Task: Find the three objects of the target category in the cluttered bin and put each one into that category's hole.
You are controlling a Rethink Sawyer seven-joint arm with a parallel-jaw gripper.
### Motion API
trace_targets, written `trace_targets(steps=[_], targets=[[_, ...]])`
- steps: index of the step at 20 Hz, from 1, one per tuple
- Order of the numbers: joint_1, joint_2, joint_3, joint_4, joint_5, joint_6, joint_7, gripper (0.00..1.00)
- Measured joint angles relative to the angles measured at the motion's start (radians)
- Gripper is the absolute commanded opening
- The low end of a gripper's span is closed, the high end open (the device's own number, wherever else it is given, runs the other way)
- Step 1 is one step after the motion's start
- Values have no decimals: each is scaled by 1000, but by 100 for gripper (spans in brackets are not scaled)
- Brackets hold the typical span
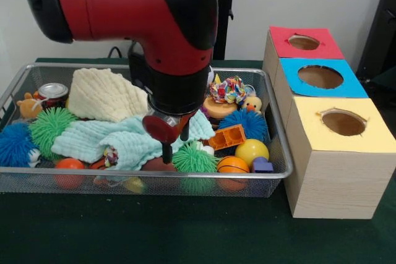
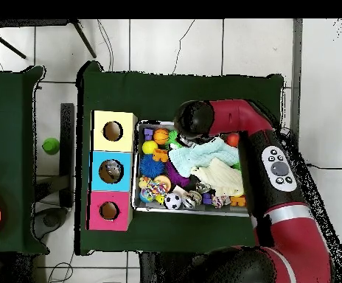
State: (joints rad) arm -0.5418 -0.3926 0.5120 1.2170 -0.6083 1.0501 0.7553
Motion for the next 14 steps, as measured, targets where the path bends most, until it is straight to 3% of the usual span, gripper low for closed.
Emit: trace_targets(steps=[14], targets=[[99, 32, -62, -92, -97, 210, 0, 100]])
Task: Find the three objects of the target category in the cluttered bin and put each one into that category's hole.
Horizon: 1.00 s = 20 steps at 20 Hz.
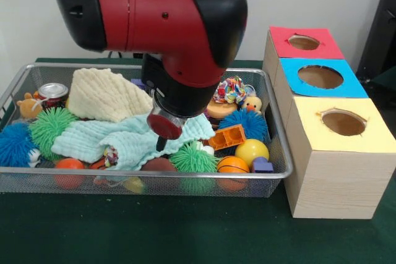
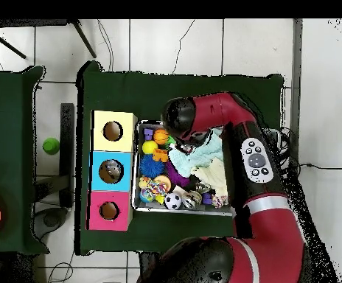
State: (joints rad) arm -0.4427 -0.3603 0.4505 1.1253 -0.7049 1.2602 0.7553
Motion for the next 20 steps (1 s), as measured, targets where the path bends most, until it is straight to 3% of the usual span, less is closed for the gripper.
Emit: trace_targets(steps=[20], targets=[[83, 112, -22, -147, -39, 95, 0, 100]])
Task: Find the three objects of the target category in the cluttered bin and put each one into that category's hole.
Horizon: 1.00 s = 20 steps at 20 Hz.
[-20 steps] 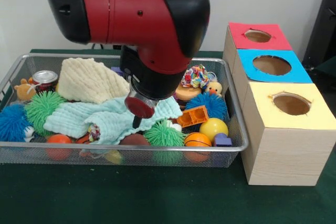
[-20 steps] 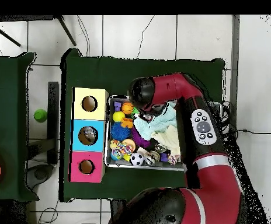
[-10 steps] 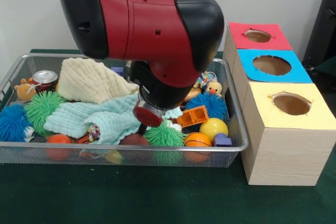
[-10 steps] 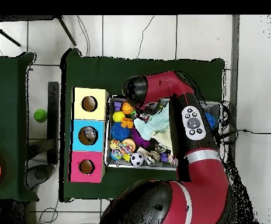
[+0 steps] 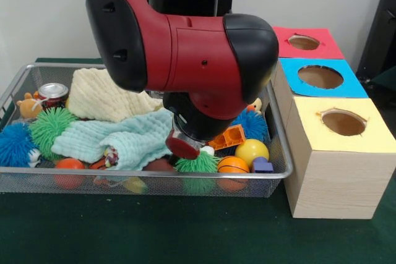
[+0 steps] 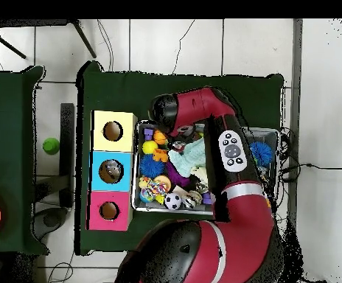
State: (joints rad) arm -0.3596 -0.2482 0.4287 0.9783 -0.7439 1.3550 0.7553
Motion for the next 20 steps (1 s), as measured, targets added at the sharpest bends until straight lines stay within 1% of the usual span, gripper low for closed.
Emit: trace_targets(steps=[6, 20], targets=[[13, 1, -18, -20, -19, 21, 0, 100], [11, -3, -39, -22, -20, 48, -3, 100]])
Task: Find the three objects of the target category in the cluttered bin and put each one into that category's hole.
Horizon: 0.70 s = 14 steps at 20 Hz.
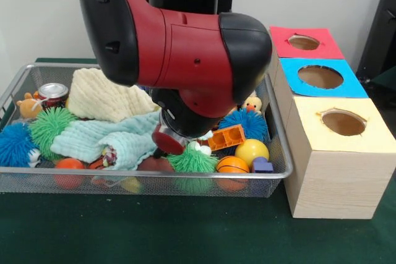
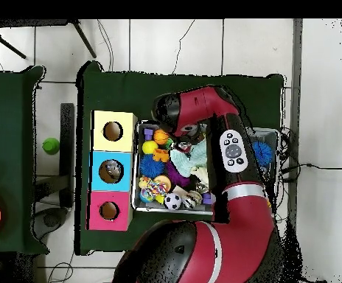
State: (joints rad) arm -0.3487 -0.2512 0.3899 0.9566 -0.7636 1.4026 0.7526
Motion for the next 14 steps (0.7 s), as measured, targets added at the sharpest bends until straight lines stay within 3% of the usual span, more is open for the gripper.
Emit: trace_targets(steps=[14], targets=[[-38, 14, -49, 2, -48, 19, -38, 100]])
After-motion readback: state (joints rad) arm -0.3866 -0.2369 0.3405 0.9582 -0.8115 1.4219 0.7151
